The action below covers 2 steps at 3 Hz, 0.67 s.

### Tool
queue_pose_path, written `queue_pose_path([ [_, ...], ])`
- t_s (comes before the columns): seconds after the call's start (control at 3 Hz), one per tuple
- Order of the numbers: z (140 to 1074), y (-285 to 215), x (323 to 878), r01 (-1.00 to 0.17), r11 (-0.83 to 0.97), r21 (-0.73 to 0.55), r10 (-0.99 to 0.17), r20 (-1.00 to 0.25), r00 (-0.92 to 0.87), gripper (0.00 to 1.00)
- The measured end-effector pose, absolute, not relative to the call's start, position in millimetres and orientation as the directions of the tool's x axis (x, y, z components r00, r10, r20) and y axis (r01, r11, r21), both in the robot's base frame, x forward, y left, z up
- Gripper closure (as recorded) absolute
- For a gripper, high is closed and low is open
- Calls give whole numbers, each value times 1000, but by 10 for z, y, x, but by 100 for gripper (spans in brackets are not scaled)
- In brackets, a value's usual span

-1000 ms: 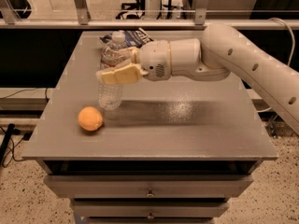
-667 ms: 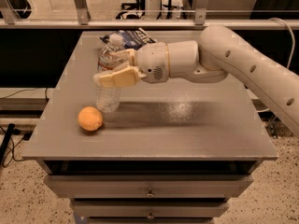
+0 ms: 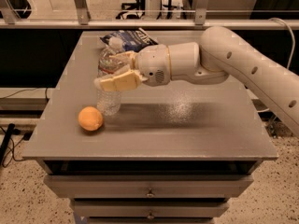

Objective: Move water bottle near orange

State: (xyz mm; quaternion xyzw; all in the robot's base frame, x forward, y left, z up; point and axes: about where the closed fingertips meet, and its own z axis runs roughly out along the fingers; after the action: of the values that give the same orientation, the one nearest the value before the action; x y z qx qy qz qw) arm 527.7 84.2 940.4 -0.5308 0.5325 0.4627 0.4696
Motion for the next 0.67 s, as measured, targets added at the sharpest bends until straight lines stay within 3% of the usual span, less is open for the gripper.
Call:
queue_pose_path([
  [0.33,9375,837,5259,-1000,-2,-10,-136,-991,10,15],
  [0.67,9346,840,5238,-1000,-11,-8,-142,-990,10,0],
])
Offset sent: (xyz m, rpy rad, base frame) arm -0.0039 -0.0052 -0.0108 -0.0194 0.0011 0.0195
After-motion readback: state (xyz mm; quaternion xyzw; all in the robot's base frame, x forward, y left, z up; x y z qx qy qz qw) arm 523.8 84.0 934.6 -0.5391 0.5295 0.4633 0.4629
